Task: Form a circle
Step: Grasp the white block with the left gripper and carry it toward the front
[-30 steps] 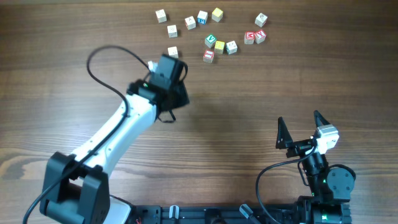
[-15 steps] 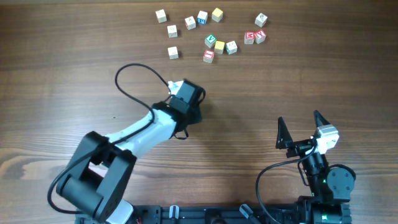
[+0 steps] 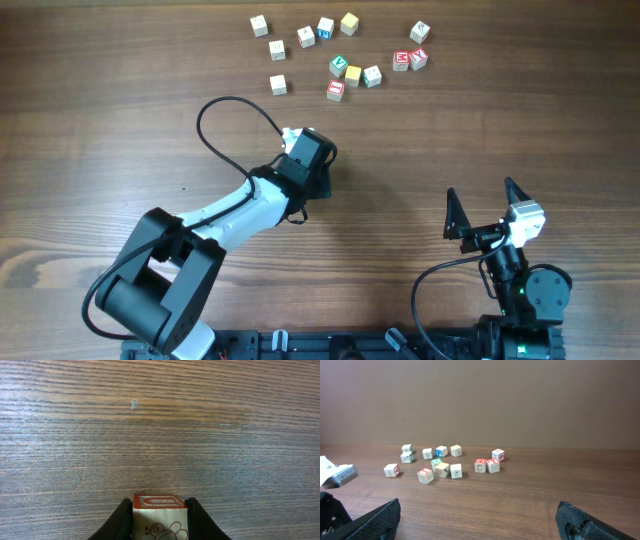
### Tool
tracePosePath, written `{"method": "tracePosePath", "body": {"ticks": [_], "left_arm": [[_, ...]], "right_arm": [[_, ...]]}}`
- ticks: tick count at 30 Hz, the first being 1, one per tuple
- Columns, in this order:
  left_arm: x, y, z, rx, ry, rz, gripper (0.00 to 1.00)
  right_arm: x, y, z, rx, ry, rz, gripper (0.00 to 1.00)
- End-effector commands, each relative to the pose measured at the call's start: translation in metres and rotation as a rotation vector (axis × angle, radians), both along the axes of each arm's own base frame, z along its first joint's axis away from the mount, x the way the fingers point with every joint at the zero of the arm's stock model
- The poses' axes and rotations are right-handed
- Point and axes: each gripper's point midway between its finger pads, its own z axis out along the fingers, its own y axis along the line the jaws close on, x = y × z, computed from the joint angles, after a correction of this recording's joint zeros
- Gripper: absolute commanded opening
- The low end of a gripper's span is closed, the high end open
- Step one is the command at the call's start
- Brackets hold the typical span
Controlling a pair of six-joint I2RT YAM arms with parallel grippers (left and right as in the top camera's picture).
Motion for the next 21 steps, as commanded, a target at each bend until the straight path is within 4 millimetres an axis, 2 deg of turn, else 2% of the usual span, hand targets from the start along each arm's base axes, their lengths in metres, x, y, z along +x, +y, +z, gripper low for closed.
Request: {"method": "tracePosePath", "body": {"ticks": [1, 7, 11, 15, 21], "left_arm": [[-0.004, -0.004, -0.008, 0.009, 0.011, -0.046, 0.15], [0.000, -0.005, -0.006, 0.001, -0.004, -0.045, 0.15], [0.021, 0.004, 0.003, -0.010, -0.073, 0.010, 0.20], [0.035, 0.014, 0.008, -0.023, -0.109, 0.053, 0.18], [0.035, 0.028, 0.003, 0.004, -0.085, 0.076, 0.19]], "right_arm": [[0.000, -0.001, 0.002, -0.003, -0.011, -0.007, 1.00], [0.000, -0.001, 0.002, -0.003, -0.011, -0.007, 1.00], [0.000, -0.001, 0.002, -0.003, -0.011, -0.007, 1.00], [0.000, -0.001, 0.002, -0.003, -0.011, -0.007, 1.00], [0.000, -0.001, 0.002, -0.003, -0.012, -0.007, 1.00]]}}
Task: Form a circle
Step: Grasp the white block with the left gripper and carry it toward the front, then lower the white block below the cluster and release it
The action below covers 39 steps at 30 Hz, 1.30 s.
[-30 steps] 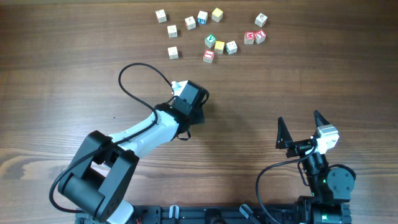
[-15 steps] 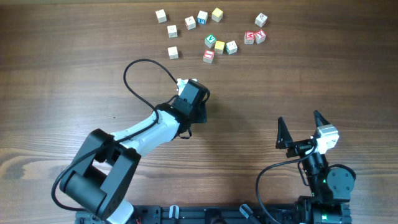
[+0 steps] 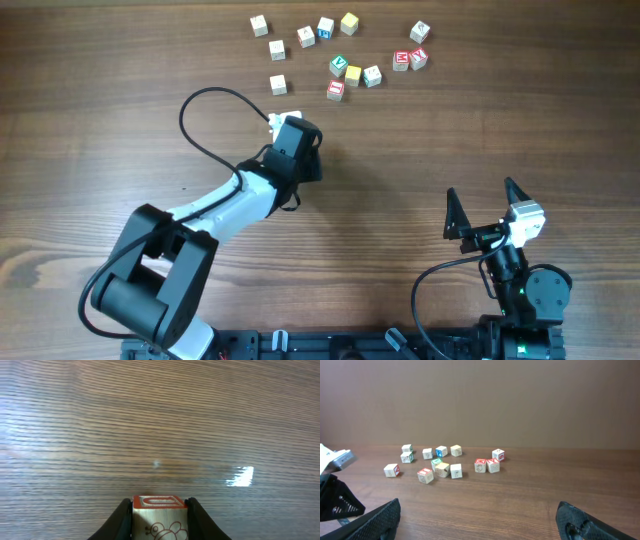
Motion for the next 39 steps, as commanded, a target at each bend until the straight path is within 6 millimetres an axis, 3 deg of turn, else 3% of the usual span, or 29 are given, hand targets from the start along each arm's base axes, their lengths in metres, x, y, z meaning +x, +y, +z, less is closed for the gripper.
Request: {"method": "tracePosePath", "body": {"ticks": [1, 6, 12, 26, 35, 39], "left_arm": [[-0.002, 0.010, -0.010, 0.044, 0.019, 0.009, 0.18], [0.001, 0.019, -0.010, 0.044, 0.013, 0.102, 0.18], [-0.004, 0.021, -0.013, 0.137, 0.014, -0.028, 0.20], [-0.004, 0.024, -0.014, 0.187, 0.011, -0.096, 0.23], [0.010, 0.051, -0.012, 0.091, 0.022, 0.097, 0.22], [0.007, 0.041, -0.014, 0.071, 0.042, -0.038, 0.20]], "right_arm": [[0.000, -0.001, 0.002, -0.003, -0.011, -0.007, 1.00], [0.000, -0.001, 0.002, -0.003, -0.011, -0.007, 1.00], [0.000, -0.001, 0.002, -0.003, -0.011, -0.007, 1.00], [0.000, -0.001, 0.002, -0.002, -0.011, -0.007, 1.00], [0.000, -0.001, 0.002, -0.003, -0.011, -0.007, 1.00], [0.000, -0.001, 0.002, -0.003, -0.011, -0.007, 1.00]]}}
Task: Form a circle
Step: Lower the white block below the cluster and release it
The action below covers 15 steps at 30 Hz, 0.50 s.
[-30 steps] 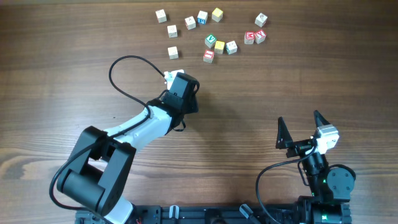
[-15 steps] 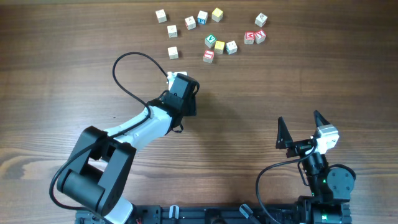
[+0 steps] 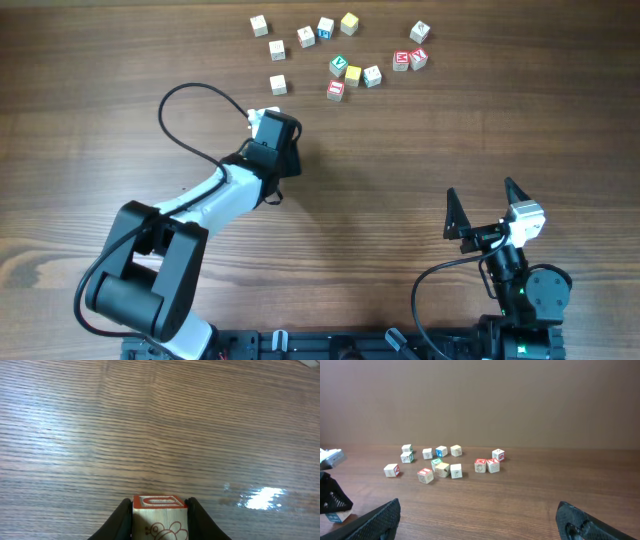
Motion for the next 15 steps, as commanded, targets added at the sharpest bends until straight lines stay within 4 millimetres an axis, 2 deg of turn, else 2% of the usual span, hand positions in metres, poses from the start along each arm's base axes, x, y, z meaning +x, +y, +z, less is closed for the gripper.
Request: {"method": "tracePosePath", "body": {"ticks": [1, 7, 10, 15], "left_arm": [[-0.0063, -0.0085, -0.0081, -0.015, 0.036, -0.111, 0.21], [-0.0060, -0.0086, -0.0079, -0.007, 0.033, -0.125, 0.23], [-0.0073, -0.0117, -0.0082, 0.017, 0.030, -0.202, 0.22], [-0.0078, -0.0134, -0.0082, 0.020, 0.030, -0.225, 0.26]], "right_arm": [[-0.0001, -0.0007, 0.0023, -0.003, -0.011, -0.007, 1.00], [-0.0001, -0.0006, 0.0023, -0.003, -0.011, -0.007, 0.99], [-0.0001, -0.0007, 0.0023, -0.003, -0.011, -0.007, 1.00], [-0.0001, -0.0007, 0.0023, -0.003, -0.011, -0.007, 1.00]]}}
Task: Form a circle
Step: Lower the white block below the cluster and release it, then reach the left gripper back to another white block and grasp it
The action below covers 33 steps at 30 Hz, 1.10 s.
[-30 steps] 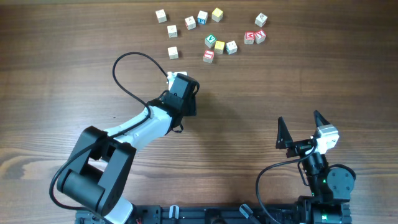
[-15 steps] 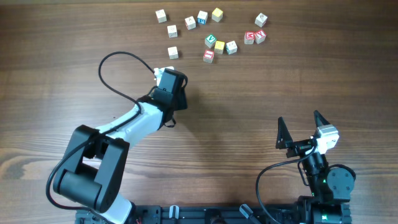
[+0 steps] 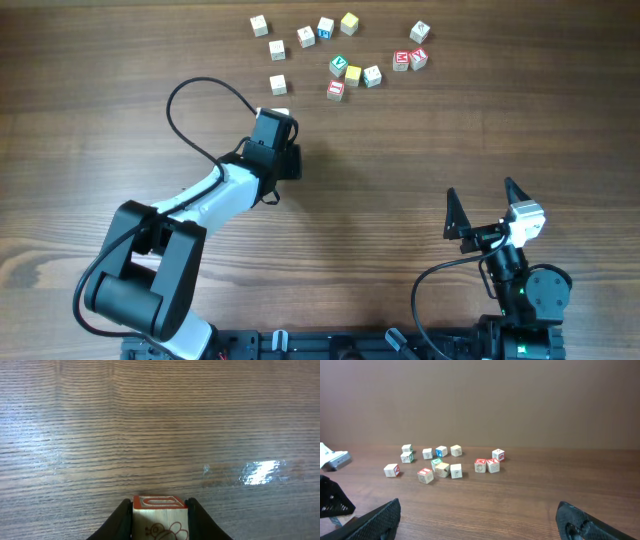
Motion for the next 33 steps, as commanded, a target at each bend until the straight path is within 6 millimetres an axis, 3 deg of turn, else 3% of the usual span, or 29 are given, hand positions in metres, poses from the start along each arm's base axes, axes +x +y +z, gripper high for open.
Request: {"method": "tracePosePath", "body": {"ticks": [1, 6, 15, 19, 21, 23, 24, 26, 28, 30, 33], "left_arm": [[-0.003, -0.001, -0.007, 0.022, 0.011, -0.061, 0.26], [-0.001, -0.002, -0.005, 0.021, 0.000, -0.065, 0.36], [0.003, -0.004, -0.002, 0.011, -0.020, -0.062, 0.64], [0.038, -0.018, 0.053, -0.039, -0.154, -0.060, 0.80], [0.060, -0.024, 0.093, -0.055, -0.230, -0.051, 0.83], [0.088, -0.027, 0.144, -0.027, -0.337, -0.067, 0.90], [0.100, -0.025, 0.166, -0.010, -0.389, -0.073, 0.98], [0.123, -0.009, 0.187, 0.016, -0.448, -0.026, 1.00], [0.139, 0.005, 0.185, 0.017, -0.451, 0.013, 1.00], [0.153, 0.019, 0.164, 0.006, -0.429, 0.032, 1.00], [0.163, 0.020, 0.125, -0.037, -0.366, 0.015, 1.00]], "right_arm": [[0.000, -0.001, 0.002, -0.003, -0.011, -0.007, 1.00], [0.000, -0.001, 0.002, -0.003, -0.011, -0.007, 1.00], [0.000, -0.001, 0.002, -0.003, -0.011, -0.007, 1.00], [0.000, -0.001, 0.002, -0.003, -0.011, -0.007, 1.00], [0.000, -0.001, 0.002, -0.003, -0.011, -0.007, 1.00], [0.000, -0.001, 0.002, -0.002, -0.011, -0.007, 1.00], [0.000, -0.001, 0.002, -0.003, -0.011, -0.007, 1.00], [0.000, -0.001, 0.002, -0.003, -0.011, -0.007, 1.00], [0.000, -0.001, 0.002, -0.003, -0.011, -0.007, 1.00], [0.000, -0.001, 0.002, -0.003, -0.011, -0.007, 1.00], [0.000, -0.001, 0.002, -0.002, -0.011, -0.007, 1.00]]}}
